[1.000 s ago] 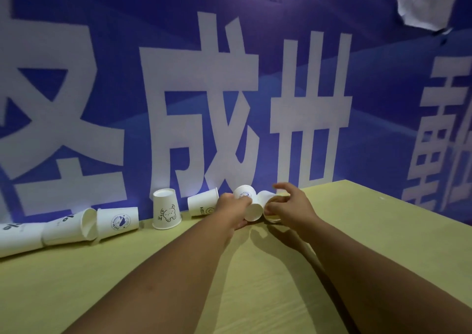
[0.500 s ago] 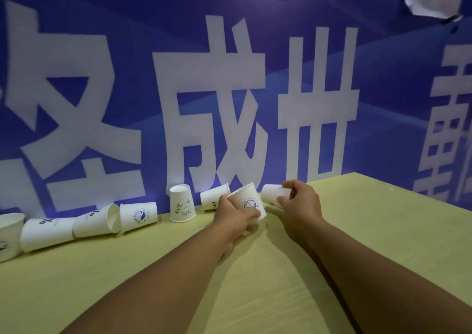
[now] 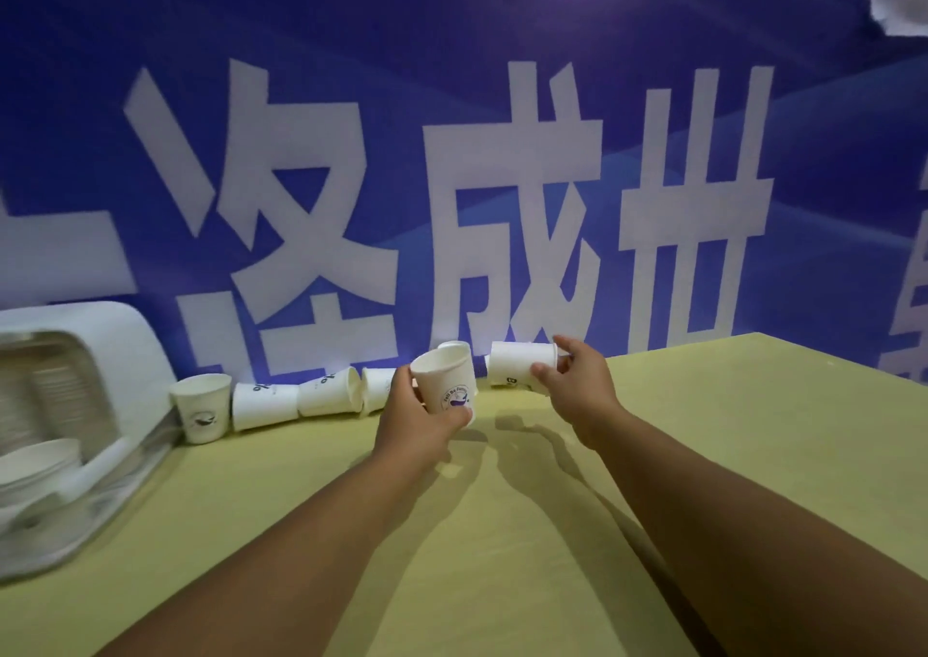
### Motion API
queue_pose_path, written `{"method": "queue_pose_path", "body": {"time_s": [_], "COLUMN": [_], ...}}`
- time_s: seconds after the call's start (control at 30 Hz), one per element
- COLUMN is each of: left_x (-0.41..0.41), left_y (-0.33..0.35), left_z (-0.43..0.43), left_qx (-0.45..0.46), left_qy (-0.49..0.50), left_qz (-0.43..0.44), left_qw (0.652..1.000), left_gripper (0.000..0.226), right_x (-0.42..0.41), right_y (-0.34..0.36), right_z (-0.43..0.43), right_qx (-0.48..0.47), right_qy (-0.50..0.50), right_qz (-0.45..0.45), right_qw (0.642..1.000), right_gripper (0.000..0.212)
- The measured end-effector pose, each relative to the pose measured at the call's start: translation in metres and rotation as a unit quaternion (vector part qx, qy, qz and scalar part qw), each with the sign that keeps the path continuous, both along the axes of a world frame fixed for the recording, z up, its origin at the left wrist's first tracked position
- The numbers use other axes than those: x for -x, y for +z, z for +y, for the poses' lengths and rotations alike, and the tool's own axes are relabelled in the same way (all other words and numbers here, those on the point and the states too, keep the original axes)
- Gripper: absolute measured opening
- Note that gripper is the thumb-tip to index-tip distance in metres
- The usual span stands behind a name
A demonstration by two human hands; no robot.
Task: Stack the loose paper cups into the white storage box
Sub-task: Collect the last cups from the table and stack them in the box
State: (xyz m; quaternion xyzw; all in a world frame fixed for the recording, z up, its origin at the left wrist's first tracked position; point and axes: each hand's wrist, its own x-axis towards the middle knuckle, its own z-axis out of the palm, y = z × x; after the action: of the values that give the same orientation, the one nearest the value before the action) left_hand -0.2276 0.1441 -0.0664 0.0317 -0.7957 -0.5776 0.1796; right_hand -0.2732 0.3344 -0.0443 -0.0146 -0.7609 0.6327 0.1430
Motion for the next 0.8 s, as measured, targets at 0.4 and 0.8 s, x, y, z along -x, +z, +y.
{"method": "queue_pose_path", "body": {"time_s": [0.4, 0.8], "left_x": [-0.090, -0.141], "left_y": [0.010, 0.039], "left_z": [-0.160, -0.284], "left_qx": [0.022, 0.103], "left_qy": [0.102, 0.217], "left_qz": [0.052, 0.160], "left_qw": [0.993, 0.957], "left_gripper": [0.069, 0.087], "right_x": [-0.060, -0.090], "right_y": [0.018, 0.030], "right_z": [-0.172, -0.333], "right_qx": [0.064, 0.131], "right_qy": [0.094, 0.149], "right_qz": [0.061, 0.127], "right_qw": [0.992, 0.972], "right_gripper": [0.051, 0.019]}}
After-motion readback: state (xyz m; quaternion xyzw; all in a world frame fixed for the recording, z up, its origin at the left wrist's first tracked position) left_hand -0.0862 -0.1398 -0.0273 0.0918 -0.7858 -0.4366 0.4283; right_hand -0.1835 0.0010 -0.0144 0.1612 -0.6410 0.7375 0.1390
